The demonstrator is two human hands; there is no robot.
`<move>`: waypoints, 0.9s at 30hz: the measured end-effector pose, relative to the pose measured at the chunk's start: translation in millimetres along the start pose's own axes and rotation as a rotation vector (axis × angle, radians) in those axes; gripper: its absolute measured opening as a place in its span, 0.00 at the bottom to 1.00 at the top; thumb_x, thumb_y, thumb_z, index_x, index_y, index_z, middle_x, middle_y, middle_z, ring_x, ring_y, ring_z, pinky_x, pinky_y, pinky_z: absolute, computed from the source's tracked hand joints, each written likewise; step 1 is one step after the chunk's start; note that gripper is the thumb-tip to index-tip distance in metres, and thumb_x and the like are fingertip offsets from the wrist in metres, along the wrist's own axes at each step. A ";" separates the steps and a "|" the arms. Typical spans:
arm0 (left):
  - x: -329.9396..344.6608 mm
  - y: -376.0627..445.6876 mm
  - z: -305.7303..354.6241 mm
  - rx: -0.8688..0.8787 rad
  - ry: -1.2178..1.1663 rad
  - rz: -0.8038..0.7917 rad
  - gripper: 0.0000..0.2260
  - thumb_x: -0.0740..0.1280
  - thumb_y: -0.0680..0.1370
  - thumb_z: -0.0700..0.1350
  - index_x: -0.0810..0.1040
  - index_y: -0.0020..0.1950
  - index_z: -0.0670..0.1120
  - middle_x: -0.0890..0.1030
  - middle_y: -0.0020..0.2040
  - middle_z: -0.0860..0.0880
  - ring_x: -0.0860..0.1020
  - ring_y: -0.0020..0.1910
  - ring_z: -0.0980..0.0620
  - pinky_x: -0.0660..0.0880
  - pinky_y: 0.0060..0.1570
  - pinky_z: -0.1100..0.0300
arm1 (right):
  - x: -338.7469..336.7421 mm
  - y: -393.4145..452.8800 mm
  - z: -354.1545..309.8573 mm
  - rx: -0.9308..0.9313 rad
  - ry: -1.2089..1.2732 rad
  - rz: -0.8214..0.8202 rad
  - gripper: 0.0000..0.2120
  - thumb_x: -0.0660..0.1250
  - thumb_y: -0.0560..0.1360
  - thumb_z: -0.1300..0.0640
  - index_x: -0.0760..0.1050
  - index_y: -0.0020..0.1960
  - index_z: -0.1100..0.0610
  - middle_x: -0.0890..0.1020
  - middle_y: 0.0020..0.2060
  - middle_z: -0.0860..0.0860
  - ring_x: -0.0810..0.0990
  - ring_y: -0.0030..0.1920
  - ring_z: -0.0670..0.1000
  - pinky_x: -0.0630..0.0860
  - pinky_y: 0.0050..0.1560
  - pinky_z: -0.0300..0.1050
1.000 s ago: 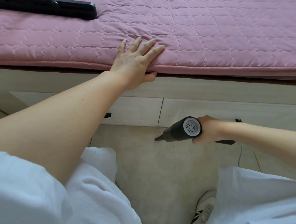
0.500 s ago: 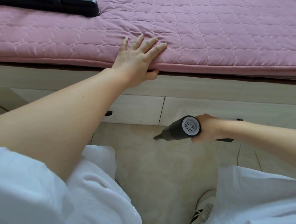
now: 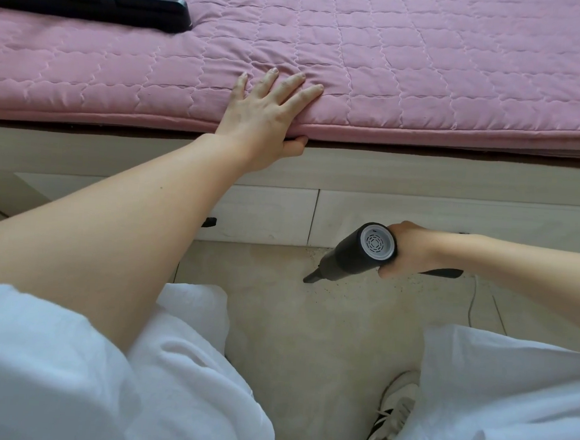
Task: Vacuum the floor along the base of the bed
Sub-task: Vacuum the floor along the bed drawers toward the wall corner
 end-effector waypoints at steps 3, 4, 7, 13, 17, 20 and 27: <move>-0.4 0.0 0.2 0.004 0.002 0.002 0.34 0.61 0.76 0.60 0.51 0.79 0.58 0.53 0.80 0.52 0.51 0.79 0.43 0.47 0.74 0.37 | -1.6 2.1 -4.7 -0.010 0.006 0.002 0.13 0.71 0.67 0.56 0.67 0.37 0.48 0.75 0.34 0.45 0.74 0.34 0.46 0.69 0.30 0.36; -0.5 0.2 0.1 0.004 0.000 0.002 0.34 0.61 0.76 0.60 0.51 0.79 0.58 0.53 0.80 0.52 0.51 0.79 0.43 0.47 0.74 0.37 | -1.7 2.6 -6.5 -0.015 0.003 0.002 0.13 0.71 0.68 0.56 0.66 0.37 0.48 0.74 0.33 0.45 0.73 0.32 0.45 0.67 0.29 0.36; -0.4 0.4 -0.3 0.005 0.000 -0.004 0.34 0.61 0.77 0.60 0.50 0.79 0.58 0.52 0.80 0.52 0.50 0.79 0.43 0.47 0.74 0.37 | -0.9 2.6 -11.2 -0.032 0.002 -0.002 0.13 0.71 0.68 0.57 0.65 0.36 0.48 0.73 0.33 0.45 0.71 0.31 0.43 0.66 0.28 0.35; -0.7 0.8 -0.2 0.007 0.012 0.004 0.34 0.61 0.76 0.60 0.51 0.79 0.58 0.52 0.80 0.52 0.51 0.79 0.43 0.48 0.74 0.36 | 5.1 1.3 -6.3 -0.031 -0.010 -0.026 0.14 0.72 0.67 0.56 0.66 0.37 0.47 0.75 0.34 0.45 0.73 0.33 0.44 0.68 0.31 0.36; -1.3 1.7 1.6 0.009 0.029 0.003 0.35 0.62 0.76 0.60 0.51 0.79 0.57 0.52 0.80 0.51 0.50 0.79 0.42 0.48 0.74 0.36 | 6.6 -2.5 3.1 -0.006 -0.031 -0.036 0.12 0.72 0.67 0.55 0.67 0.37 0.48 0.76 0.34 0.46 0.74 0.34 0.46 0.69 0.32 0.38; -1.3 3.1 3.8 0.009 0.031 0.000 0.35 0.62 0.76 0.59 0.50 0.80 0.57 0.52 0.80 0.51 0.50 0.79 0.41 0.48 0.74 0.35 | 7.3 -7.1 9.2 0.015 -0.048 -0.035 0.13 0.71 0.67 0.56 0.66 0.36 0.49 0.74 0.32 0.45 0.71 0.30 0.44 0.67 0.29 0.36; -1.5 7.5 10.9 0.016 0.033 -0.001 0.36 0.63 0.76 0.58 0.49 0.80 0.57 0.52 0.80 0.51 0.50 0.79 0.40 0.48 0.73 0.35 | 7.1 -8.4 19.6 0.008 -0.071 -0.026 0.12 0.72 0.65 0.54 0.68 0.37 0.48 0.78 0.38 0.48 0.77 0.40 0.50 0.72 0.37 0.40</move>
Point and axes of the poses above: each hand's wrist, its own y-axis towards the middle knuckle, its own x-axis out of the palm, z = x × y, the point moved 10 cm from there along y, towards the middle knuckle
